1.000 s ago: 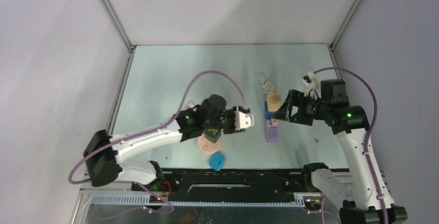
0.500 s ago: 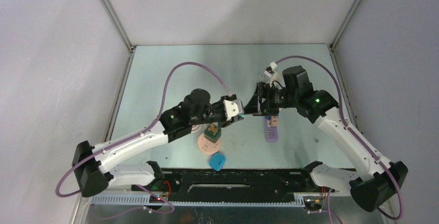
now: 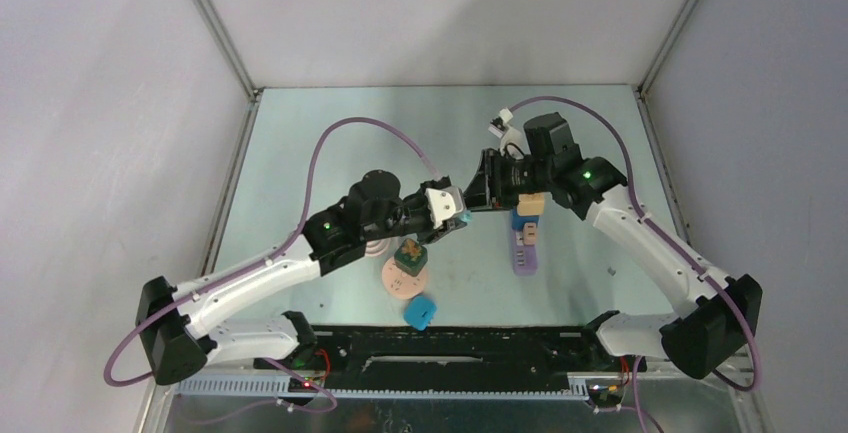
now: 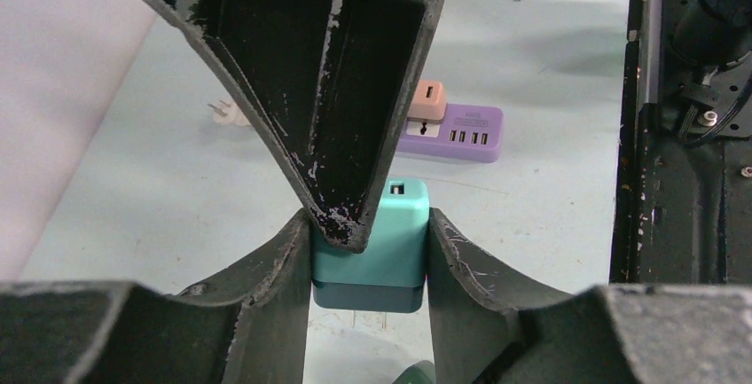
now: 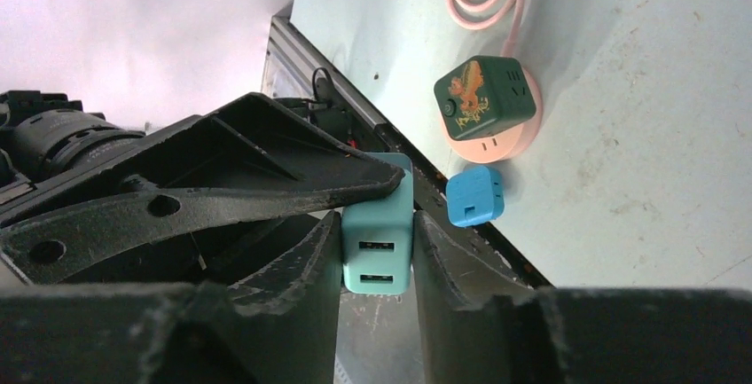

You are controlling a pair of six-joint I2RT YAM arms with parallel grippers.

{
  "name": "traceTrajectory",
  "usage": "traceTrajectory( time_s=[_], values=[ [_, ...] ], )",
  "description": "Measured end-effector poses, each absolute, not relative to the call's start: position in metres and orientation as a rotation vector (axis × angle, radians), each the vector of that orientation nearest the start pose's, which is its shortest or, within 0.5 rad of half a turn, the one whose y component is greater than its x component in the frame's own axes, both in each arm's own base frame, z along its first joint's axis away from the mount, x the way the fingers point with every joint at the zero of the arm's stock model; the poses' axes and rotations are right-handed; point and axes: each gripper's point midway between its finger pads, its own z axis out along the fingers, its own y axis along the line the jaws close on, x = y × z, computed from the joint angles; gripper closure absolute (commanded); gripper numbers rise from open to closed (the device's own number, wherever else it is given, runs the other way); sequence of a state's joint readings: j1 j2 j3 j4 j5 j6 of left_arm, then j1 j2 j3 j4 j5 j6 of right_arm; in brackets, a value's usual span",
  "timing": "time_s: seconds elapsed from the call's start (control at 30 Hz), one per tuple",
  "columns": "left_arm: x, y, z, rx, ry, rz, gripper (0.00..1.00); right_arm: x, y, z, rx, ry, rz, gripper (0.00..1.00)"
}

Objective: Insert the plug
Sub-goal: Pick up the plug from the center of the board.

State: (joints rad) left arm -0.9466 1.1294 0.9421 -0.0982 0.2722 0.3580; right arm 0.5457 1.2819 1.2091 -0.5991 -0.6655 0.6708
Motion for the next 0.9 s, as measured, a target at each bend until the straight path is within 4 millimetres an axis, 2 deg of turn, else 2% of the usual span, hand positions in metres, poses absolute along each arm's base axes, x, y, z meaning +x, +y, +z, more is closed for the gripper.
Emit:
traceTrajectory(
  time_s=[0.1,0.3,0.4,0.53,0.6,0.7,0.77,0.83,0.9],
  values=[
    [0.199,-0.331,0.258,1.297,1.39,-0.655,0.74,0.211,0.28,0.26,-0.262,2.447,1.355,1.0],
    [0.201,-0.33,0.258,1.271,1.41,-0.65,0.17,0.209,0.279,0.258,-0.299,2.447,1.349,1.0],
    [0.209,-0.329,0.264,1.198,1.436,-0.633,0.04,0.208,0.275,0.255,-0.304,2.46,1.337,1.0],
    [0.224,-0.315,0.263,1.065,1.545,-0.623,0.0,0.221,0.256,0.252,-0.265,2.455,1.283,1.0],
    [0.237,-0.296,0.257,0.956,1.652,-0.612,0.0,0.228,0.241,0.249,-0.233,2.454,1.241,1.0],
    [0.257,-0.254,0.249,0.731,1.829,-0.593,0.0,0.234,0.225,0.245,-0.219,2.457,1.183,1.0],
    [0.262,-0.222,0.247,0.547,1.922,-0.609,0.01,0.233,0.221,0.241,-0.241,2.465,1.158,1.0],
    [0.26,-0.194,0.242,0.384,1.986,-0.627,0.02,0.23,0.22,0.238,-0.265,2.476,1.145,1.0],
    [0.251,-0.169,0.227,0.219,2.057,-0.651,0.04,0.227,0.221,0.236,-0.287,2.485,1.136,1.0]
  ],
)
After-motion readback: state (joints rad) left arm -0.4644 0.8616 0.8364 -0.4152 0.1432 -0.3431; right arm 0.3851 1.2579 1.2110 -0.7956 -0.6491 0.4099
